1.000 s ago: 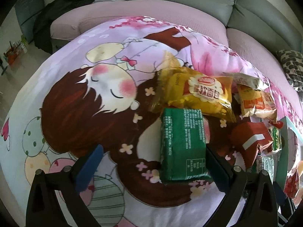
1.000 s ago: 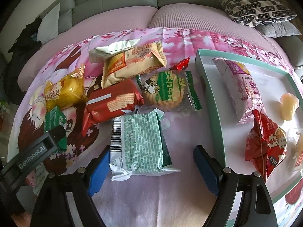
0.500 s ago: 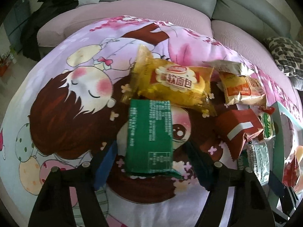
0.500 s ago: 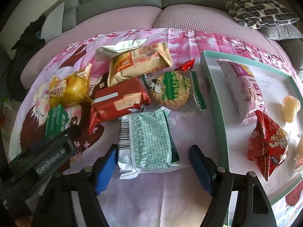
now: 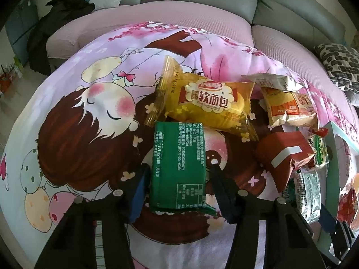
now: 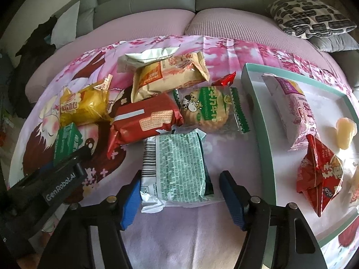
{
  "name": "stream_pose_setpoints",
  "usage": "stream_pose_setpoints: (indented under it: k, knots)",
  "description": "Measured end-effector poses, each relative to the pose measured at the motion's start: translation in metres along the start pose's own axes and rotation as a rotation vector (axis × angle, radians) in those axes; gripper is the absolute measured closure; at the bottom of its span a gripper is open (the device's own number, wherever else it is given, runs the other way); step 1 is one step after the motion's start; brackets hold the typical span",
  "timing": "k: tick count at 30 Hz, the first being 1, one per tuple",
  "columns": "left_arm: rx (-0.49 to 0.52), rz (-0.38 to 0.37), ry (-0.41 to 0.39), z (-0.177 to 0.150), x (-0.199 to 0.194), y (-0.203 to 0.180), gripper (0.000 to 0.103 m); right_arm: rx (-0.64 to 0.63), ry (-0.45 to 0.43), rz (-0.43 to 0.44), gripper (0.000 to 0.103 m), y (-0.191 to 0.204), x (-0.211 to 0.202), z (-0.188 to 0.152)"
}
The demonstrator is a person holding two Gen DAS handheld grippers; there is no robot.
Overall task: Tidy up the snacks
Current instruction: 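Close the right tool on the green-white striped pack and lift it, then carry the green pack with the left tool while the right carries the striped pack over the tray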
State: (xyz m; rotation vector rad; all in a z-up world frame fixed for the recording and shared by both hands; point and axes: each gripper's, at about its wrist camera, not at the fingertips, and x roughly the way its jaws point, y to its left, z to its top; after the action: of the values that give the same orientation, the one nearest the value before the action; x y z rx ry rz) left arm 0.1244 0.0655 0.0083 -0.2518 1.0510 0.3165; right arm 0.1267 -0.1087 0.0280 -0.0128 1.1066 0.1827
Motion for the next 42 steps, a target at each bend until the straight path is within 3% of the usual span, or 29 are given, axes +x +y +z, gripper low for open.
stream_pose_setpoints:
  k: [3,11,13,30,42]
  knots:
    - [0.002,0.006,-0.005,0.000,-0.002,-0.001,0.057,0.009,-0.007,0.011,0.035,-0.002,-0.003,0.001]
    - [0.007,-0.023,-0.016,-0.001,-0.007,-0.002,0.061,0.030,-0.031,0.023,0.038,-0.006,-0.012,0.003]
    - [0.015,-0.035,-0.018,-0.001,-0.010,-0.005,0.061,0.034,-0.039,0.031,0.048,-0.008,-0.016,0.005]
    - [0.036,-0.057,-0.085,-0.005,-0.036,-0.010,0.061,0.074,-0.086,0.083,0.049,-0.021,-0.038,0.007]
    - [0.022,-0.083,-0.166,-0.002,-0.066,-0.005,0.061,0.090,-0.185,0.101,0.049,-0.028,-0.077,0.009]
